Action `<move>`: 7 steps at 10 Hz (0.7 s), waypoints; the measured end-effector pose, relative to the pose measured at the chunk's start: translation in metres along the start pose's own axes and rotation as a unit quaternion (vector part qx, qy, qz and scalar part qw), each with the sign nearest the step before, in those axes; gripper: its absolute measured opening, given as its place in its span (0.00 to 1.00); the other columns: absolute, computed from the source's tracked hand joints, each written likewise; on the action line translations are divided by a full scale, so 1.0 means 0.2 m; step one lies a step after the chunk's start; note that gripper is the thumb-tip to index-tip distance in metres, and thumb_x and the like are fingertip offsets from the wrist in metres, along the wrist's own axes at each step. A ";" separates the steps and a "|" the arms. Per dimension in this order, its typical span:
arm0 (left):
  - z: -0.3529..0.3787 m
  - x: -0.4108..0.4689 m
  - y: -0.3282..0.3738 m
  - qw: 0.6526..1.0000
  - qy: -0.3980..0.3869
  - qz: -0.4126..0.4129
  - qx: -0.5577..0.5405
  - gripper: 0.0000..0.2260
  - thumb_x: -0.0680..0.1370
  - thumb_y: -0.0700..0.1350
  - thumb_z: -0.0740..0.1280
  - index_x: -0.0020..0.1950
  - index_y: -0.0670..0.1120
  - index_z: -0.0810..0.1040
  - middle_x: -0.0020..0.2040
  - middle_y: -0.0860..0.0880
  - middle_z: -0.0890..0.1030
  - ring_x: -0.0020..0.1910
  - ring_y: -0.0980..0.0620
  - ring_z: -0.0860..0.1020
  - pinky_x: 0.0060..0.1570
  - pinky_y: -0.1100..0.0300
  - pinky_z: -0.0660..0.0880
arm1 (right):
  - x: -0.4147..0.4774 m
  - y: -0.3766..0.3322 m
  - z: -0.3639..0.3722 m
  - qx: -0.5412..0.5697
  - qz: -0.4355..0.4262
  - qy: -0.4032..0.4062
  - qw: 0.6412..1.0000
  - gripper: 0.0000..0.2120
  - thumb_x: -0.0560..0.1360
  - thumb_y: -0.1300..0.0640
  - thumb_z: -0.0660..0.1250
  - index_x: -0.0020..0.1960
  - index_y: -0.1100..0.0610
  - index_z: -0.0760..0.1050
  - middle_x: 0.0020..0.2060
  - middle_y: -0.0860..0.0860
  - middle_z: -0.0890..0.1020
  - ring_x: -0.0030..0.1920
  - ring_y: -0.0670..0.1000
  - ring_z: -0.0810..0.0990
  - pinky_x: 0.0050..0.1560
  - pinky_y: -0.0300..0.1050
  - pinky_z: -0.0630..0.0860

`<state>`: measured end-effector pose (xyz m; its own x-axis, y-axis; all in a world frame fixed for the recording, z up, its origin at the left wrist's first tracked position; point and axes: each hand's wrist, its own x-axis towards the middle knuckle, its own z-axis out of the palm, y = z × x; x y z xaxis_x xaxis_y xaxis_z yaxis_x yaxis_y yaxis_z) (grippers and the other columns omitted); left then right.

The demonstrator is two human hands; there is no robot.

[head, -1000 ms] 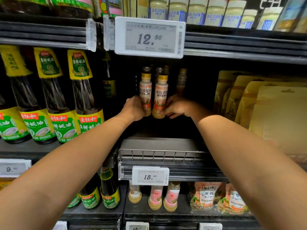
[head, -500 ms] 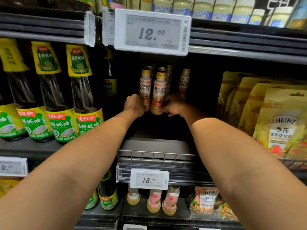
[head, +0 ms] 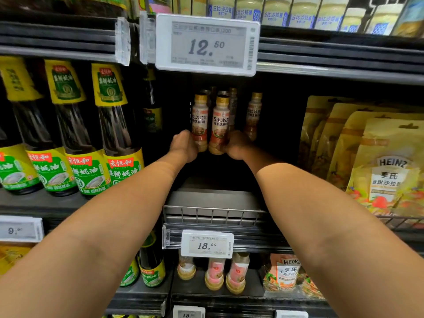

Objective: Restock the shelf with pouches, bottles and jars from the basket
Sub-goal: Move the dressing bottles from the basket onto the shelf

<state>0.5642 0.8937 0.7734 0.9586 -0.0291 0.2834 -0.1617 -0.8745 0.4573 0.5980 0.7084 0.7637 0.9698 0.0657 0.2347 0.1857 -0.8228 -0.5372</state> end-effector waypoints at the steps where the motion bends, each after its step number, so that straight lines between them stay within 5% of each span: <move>1: 0.00 -0.03 0.04 0.998 0.012 0.042 0.039 0.17 0.79 0.45 0.66 0.65 0.39 0.75 0.60 0.39 0.79 0.47 0.46 0.76 0.44 0.58 0.73 | -0.03 -0.01 -0.02 -0.008 -0.007 -0.025 1.000 0.12 0.75 0.47 0.72 0.55 0.44 0.72 0.41 0.43 0.72 0.40 0.45 0.73 0.48 0.45 0.69; 2: -0.01 -0.09 0.09 0.990 0.014 0.107 0.088 0.18 0.84 0.50 0.56 0.73 0.45 0.69 0.68 0.41 0.73 0.66 0.42 0.71 0.64 0.52 0.68 | -0.07 -0.04 -0.08 -0.005 -0.023 -0.040 0.999 0.13 0.74 0.48 0.72 0.56 0.44 0.73 0.43 0.44 0.74 0.41 0.44 0.73 0.45 0.44 0.69; 3: -0.06 -0.16 0.10 0.988 0.002 0.132 0.077 0.20 0.83 0.52 0.57 0.74 0.48 0.69 0.68 0.41 0.73 0.67 0.42 0.70 0.67 0.51 0.67 | -0.12 -0.08 -0.13 -0.003 -0.021 -0.052 0.998 0.10 0.75 0.50 0.72 0.46 0.43 0.70 0.44 0.44 0.76 0.41 0.44 0.75 0.43 0.43 0.70; 4: -0.10 -0.20 0.08 0.990 0.008 0.144 -0.009 0.19 0.81 0.53 0.62 0.71 0.50 0.73 0.67 0.44 0.75 0.66 0.43 0.73 0.63 0.58 0.68 | -0.21 -0.12 -0.17 -0.017 -0.019 -0.048 0.999 0.12 0.74 0.47 0.73 0.39 0.42 0.70 0.36 0.43 0.78 0.34 0.42 0.79 0.32 0.39 0.70; 5: -0.15 -0.24 0.08 0.981 -0.029 0.137 -0.132 0.18 0.78 0.54 0.68 0.66 0.50 0.78 0.62 0.49 0.80 0.61 0.49 0.77 0.57 0.63 0.70 | -0.34 -0.18 -0.20 0.034 -0.041 -0.052 0.997 0.08 0.74 0.49 0.73 0.39 0.39 0.78 0.31 0.30 0.80 0.30 0.29 0.77 0.24 0.30 0.70; 6: -0.19 -0.30 0.08 0.963 -0.082 0.124 -0.223 0.19 0.75 0.52 0.73 0.64 0.49 0.77 0.57 0.50 0.82 0.55 0.53 0.79 0.52 0.65 0.72 | -0.47 -0.24 -0.21 0.072 -0.017 -0.046 0.996 0.06 0.76 0.46 0.71 0.41 0.42 0.77 0.34 0.41 0.83 0.35 0.40 0.82 0.27 0.29 0.73; 7: -0.24 -0.36 0.09 0.952 -0.113 0.145 -0.246 0.17 0.76 0.48 0.73 0.63 0.48 0.77 0.54 0.48 0.83 0.51 0.53 0.81 0.50 0.66 0.76 | -0.61 -0.29 -0.22 0.089 -0.001 -0.044 0.995 0.06 0.76 0.47 0.71 0.43 0.42 0.76 0.41 0.44 0.83 0.41 0.48 0.84 0.35 0.39 0.80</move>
<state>0.4816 0.9023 0.8015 0.8737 -0.3866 0.2952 -0.4645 -0.4833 0.7421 0.4623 0.7227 0.8027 0.9780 0.1228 0.1684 0.2052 -0.7100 -0.6736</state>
